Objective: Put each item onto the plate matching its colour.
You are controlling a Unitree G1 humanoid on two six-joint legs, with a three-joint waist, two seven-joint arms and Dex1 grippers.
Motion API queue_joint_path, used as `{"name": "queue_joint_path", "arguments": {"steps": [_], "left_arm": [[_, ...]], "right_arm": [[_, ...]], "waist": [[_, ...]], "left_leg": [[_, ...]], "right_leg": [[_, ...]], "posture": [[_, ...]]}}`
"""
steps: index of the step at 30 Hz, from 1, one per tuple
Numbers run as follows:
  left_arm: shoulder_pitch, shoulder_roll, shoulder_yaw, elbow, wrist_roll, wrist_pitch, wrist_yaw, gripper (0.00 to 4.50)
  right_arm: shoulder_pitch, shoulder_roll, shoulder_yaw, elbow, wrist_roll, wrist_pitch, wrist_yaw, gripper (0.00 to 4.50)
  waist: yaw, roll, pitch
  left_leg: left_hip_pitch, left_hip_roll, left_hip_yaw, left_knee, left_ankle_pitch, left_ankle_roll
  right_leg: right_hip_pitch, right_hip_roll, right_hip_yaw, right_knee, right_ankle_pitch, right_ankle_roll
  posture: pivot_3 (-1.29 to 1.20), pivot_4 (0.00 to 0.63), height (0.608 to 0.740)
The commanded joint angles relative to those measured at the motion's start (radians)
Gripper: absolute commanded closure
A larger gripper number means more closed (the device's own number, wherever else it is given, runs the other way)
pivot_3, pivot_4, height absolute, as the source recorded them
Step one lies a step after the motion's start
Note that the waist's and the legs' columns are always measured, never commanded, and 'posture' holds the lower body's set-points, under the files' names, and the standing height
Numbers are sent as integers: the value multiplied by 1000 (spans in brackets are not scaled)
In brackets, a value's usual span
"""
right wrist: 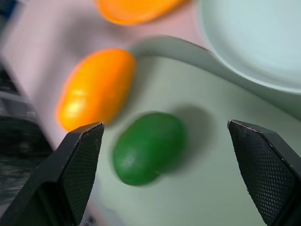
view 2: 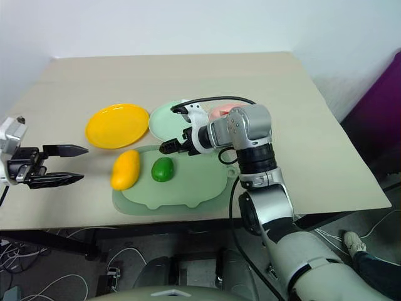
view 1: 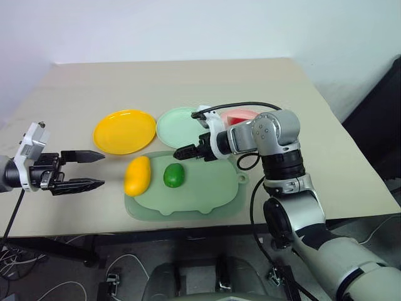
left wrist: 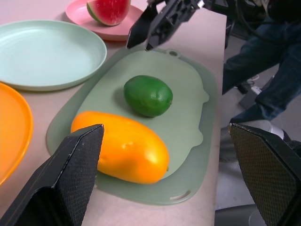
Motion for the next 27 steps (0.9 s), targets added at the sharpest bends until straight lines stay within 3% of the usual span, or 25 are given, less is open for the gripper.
{"name": "queue_joint_path", "arguments": {"steps": [1, 14, 20, 27], "left_arm": [[-25, -1, 4, 3, -3, -17, -3, 0], [-36, -16, -2, 19, 4, -26, -3, 0], [-37, -19, -1, 18, 6, -25, -3, 0], [-58, -25, -14, 30, 10, -28, -3, 0]], "right_arm": [[-95, -8, -65, 121, 42, 7, -105, 25], [-260, 60, -402, 516, 269, 7, -586, 25], [-252, 125, -524, 497, 332, 7, -803, 25], [-237, 147, -561, 488, 418, 7, -995, 25]], "waist": [[-2, 0, 0], [-5, -1, 0], [-15, -1, 0], [-27, -1, -1]], "left_leg": [[0, 0, 0, 0, 1, 1], [0, 0, 2, 0, 1, 2], [0, 1, 0, -1, 1, 3], [0, 1, -1, 0, 1, 3]], "right_leg": [[0, 0, 0, 0, 0, 0], [1, 2, 0, 1, 0, 0], [1, 2, 0, 1, 0, 1], [2, 0, 0, 0, 0, 1]], "posture": [[0, 150, 740], [0, 150, 740], [0, 150, 740], [0, 150, 740]]}}
